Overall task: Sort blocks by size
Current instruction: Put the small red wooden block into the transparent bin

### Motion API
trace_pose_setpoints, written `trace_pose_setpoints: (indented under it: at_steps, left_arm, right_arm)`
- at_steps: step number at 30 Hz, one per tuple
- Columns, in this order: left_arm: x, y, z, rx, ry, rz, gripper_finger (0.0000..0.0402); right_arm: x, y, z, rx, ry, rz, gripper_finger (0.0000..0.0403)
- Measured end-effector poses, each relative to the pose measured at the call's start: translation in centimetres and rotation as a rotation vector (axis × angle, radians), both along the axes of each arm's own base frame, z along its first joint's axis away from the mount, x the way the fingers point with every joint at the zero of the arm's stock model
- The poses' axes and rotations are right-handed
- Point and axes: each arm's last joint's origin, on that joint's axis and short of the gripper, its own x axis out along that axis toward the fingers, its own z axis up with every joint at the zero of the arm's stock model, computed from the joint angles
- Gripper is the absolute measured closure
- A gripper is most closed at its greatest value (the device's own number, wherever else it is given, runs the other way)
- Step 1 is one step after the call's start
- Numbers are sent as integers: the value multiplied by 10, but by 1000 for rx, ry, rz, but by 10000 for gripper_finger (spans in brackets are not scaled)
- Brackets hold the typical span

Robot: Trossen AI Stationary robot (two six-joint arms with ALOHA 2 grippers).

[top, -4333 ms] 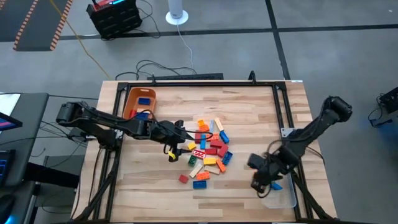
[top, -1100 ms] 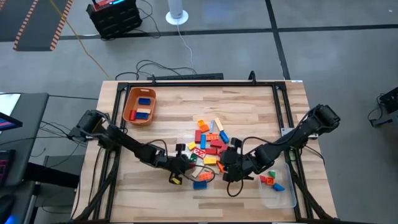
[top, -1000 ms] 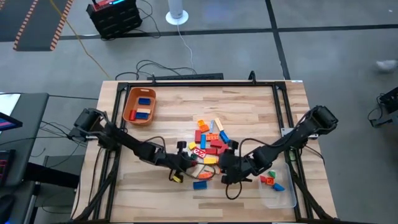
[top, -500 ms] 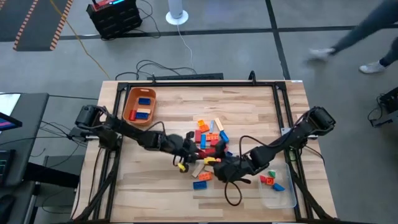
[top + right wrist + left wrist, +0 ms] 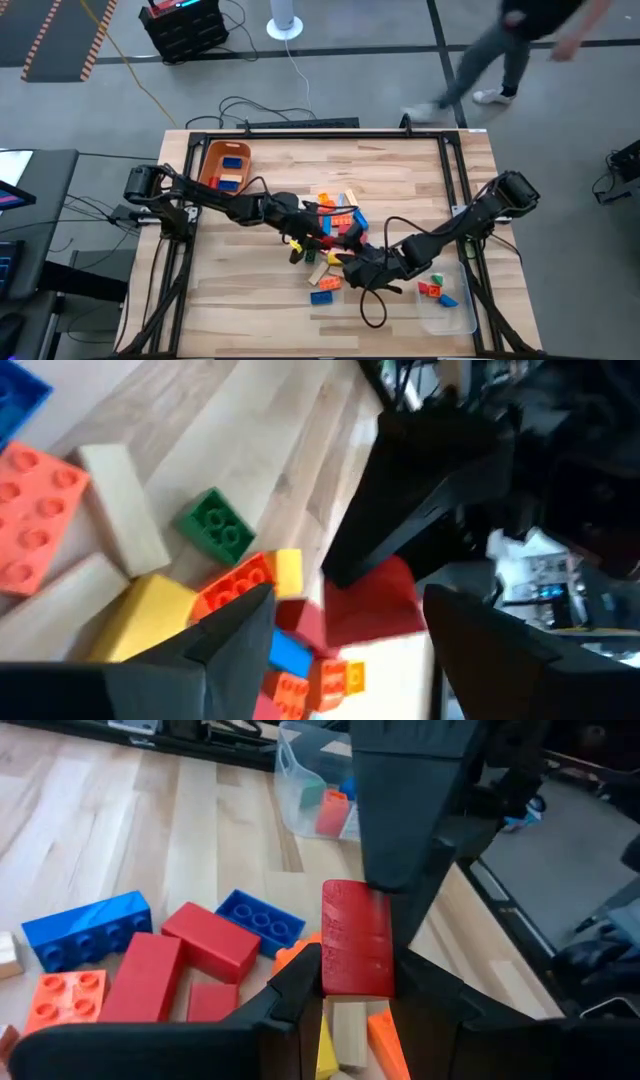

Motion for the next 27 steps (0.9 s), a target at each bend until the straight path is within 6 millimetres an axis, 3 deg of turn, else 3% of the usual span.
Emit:
trace_pose_setpoints:
  at_steps: [7, 19, 27]
  left_arm:
    - [0, 4, 1, -30, 3, -14, 308]
    - [2, -5, 11, -81, -96, -102, 308]
    - [2, -7, 13, -74, -119, -110, 308]
  right_arm:
    - [5, 0, 5, -62, -27, 42, 106]
    - [11, -11, 6, -17, -35, 52, 106]
    - [14, -10, 12, -59, -71, 86, 124]
